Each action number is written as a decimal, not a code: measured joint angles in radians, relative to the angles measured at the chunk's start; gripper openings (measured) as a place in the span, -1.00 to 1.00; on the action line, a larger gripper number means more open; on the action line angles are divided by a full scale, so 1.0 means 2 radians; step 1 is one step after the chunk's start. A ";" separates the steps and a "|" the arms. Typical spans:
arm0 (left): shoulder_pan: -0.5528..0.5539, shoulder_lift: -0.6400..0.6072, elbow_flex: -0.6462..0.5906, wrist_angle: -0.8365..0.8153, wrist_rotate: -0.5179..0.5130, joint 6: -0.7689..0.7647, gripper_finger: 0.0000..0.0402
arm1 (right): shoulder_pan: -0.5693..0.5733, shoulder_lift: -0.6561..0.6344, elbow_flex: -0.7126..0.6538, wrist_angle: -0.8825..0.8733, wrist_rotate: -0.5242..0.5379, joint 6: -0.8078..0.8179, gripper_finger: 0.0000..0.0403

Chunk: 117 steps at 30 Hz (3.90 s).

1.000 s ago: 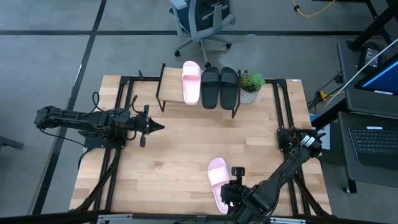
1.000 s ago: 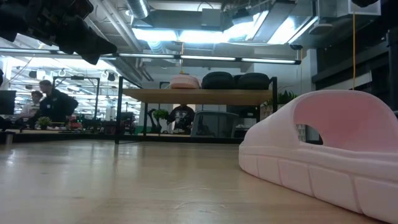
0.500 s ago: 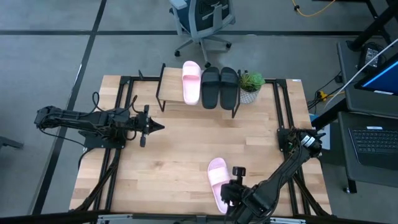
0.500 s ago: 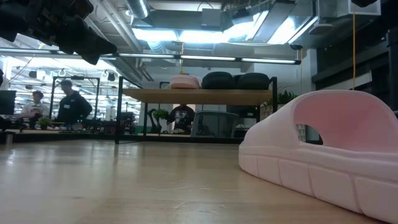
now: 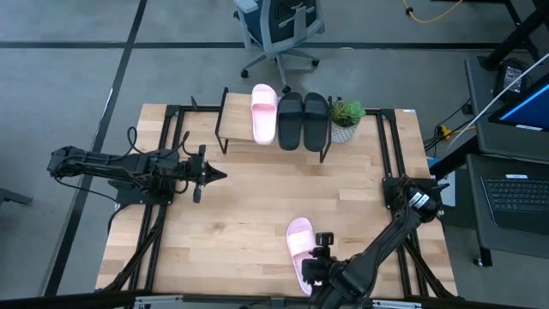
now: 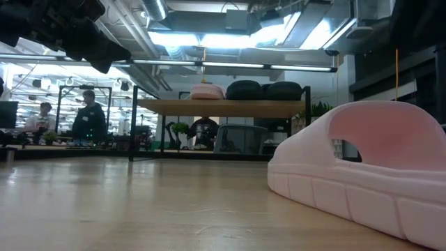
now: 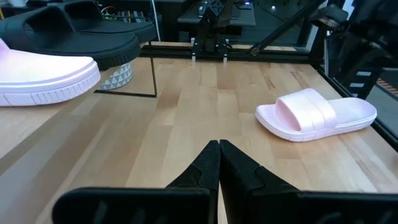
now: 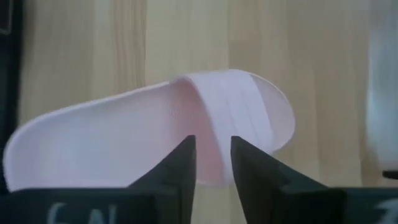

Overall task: Pick and place slides into the shelf
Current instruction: Put the pink slides on the shelf

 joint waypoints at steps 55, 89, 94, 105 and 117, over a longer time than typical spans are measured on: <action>0.000 0.000 0.000 0.000 0.000 -0.013 -0.98 | -0.018 0.030 -0.039 -0.002 -0.009 0.002 -0.46; 0.000 0.000 0.000 0.000 0.000 -0.013 -0.98 | -0.022 0.031 -0.039 0.000 0.019 0.005 -0.94; 0.000 0.000 0.000 0.000 0.000 -0.013 -0.98 | -0.026 0.031 -0.039 0.000 0.018 0.006 -0.94; 0.000 0.000 0.000 0.000 0.000 -0.013 -0.98 | -0.054 0.033 -0.030 -0.012 0.037 -0.010 -0.95; 0.000 0.000 0.000 0.000 0.000 -0.013 -0.98 | -0.081 0.032 -0.001 -0.027 0.052 -0.038 -0.95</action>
